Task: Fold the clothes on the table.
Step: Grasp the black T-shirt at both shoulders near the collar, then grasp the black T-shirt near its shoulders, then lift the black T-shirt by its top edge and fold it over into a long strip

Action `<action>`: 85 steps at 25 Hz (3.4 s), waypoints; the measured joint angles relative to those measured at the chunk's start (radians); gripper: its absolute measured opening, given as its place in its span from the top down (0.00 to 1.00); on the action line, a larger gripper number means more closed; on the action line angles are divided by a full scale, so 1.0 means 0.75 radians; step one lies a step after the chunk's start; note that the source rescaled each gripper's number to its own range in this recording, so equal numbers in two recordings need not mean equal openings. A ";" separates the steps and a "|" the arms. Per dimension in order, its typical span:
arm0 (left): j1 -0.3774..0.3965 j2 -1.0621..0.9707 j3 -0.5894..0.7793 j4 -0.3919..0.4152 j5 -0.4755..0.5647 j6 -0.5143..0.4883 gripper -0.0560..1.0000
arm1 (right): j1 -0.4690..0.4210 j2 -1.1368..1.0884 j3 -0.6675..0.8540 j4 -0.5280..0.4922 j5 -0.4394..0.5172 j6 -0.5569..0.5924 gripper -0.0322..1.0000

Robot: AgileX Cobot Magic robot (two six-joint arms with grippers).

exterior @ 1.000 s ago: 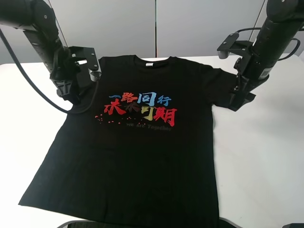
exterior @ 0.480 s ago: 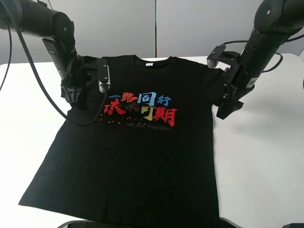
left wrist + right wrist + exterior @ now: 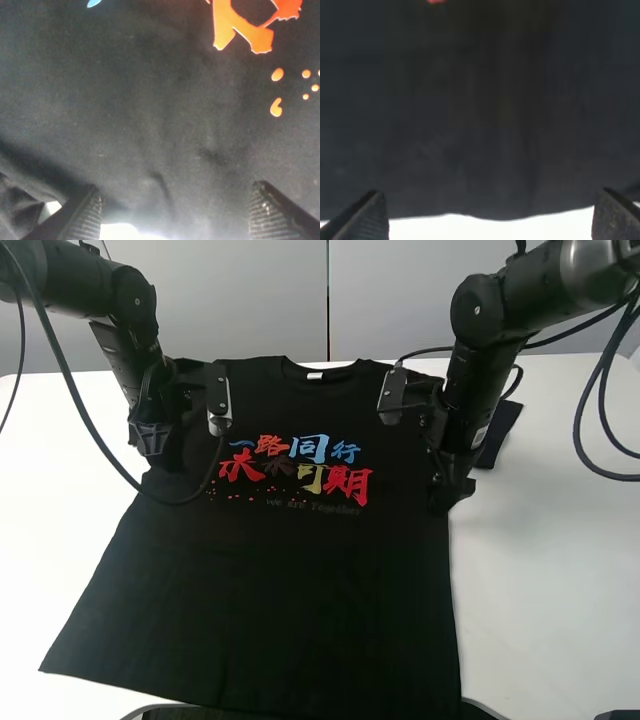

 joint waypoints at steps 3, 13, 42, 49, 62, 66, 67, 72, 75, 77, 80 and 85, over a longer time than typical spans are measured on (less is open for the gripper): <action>0.000 0.000 0.000 0.000 0.000 0.025 0.19 | 0.000 0.024 0.000 -0.030 -0.023 0.011 0.12; 0.000 0.046 -0.002 0.000 -0.005 0.100 0.19 | 0.000 0.045 0.000 -0.053 -0.107 0.011 0.16; 0.000 0.119 -0.012 0.028 -0.032 0.117 0.19 | 0.000 0.110 -0.019 0.154 -0.171 -0.124 0.48; 0.000 0.125 -0.017 0.028 -0.023 0.117 0.19 | 0.000 0.121 -0.024 0.174 -0.155 -0.128 0.47; 0.000 0.130 -0.023 0.025 0.009 0.117 0.37 | 0.000 0.151 -0.044 0.166 -0.148 -0.123 0.62; 0.000 0.130 -0.023 0.029 0.012 0.119 0.67 | 0.000 0.153 -0.046 0.178 -0.147 -0.114 0.86; 0.000 0.132 -0.023 0.034 0.012 0.119 0.74 | 0.000 0.156 -0.046 0.181 -0.139 -0.114 0.91; 0.000 0.132 -0.023 0.051 0.000 0.101 0.94 | 0.000 0.156 -0.046 0.188 -0.134 -0.114 0.94; 0.000 0.132 -0.023 0.090 -0.031 0.044 0.94 | 0.000 0.156 -0.046 0.189 -0.129 -0.111 0.94; 0.000 0.132 -0.023 0.103 -0.044 0.027 0.94 | 0.000 0.156 -0.046 0.189 -0.129 -0.111 0.94; 0.000 0.132 -0.023 0.112 -0.056 0.002 0.94 | 0.000 0.156 -0.046 0.191 -0.129 -0.087 0.94; 0.000 0.115 -0.017 0.115 -0.087 -0.015 0.94 | 0.000 0.123 -0.039 0.194 -0.127 -0.024 0.94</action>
